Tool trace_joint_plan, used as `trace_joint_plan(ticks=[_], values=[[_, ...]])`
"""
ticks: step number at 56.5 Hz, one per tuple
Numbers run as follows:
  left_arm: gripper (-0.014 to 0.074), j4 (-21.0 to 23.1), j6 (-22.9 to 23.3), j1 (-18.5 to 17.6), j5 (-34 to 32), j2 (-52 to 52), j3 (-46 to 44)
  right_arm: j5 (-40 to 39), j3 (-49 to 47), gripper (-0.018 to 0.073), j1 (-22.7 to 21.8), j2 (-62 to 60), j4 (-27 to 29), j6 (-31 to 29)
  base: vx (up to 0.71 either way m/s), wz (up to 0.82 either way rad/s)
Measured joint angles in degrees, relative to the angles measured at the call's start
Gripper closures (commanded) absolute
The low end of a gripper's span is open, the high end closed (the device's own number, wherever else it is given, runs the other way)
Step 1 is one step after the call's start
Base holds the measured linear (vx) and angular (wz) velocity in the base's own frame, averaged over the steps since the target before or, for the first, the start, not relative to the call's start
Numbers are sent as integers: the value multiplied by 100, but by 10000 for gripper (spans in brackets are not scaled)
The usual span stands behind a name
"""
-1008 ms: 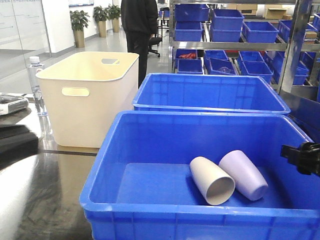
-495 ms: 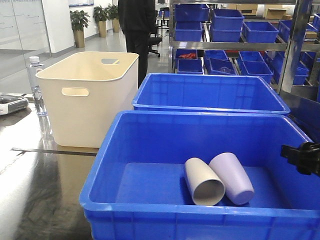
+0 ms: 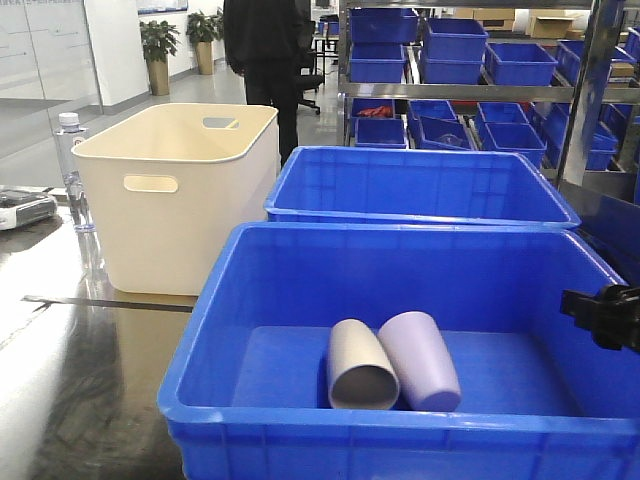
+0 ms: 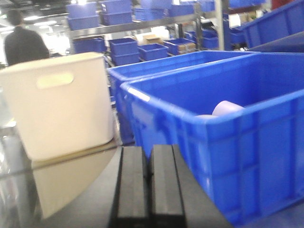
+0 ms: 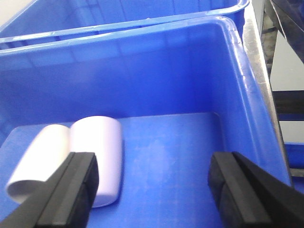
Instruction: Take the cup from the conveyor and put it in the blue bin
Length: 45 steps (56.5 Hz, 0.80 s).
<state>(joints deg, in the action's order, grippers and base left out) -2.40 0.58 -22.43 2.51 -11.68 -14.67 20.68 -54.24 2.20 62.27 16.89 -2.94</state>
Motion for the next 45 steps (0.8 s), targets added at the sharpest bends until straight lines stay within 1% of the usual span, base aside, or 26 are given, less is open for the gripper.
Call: trace_joint_plan(ticks=[4,13,18,23,30,45], values=[[600,57,91,222,-46,346,489,0,0,9,0,0,0,0,0,0],[600,596,-119,824,-104,1007,1396,0,0,9,0,0,0,0,0,0],[600,691,-200,1092,-92,1193,1605,0,0,9,0,0,0,0,0,0],[600,727,-224,1298,102,1210,1624,0,0,9,0,0,0,0,0,0],[600,731,-224,1385,336,1210,1624,0,0,9,0,0,0,0,0,0],[600,731,-244,1385,363,1210,1624,0,0,9,0,0,0,0,0,0]])
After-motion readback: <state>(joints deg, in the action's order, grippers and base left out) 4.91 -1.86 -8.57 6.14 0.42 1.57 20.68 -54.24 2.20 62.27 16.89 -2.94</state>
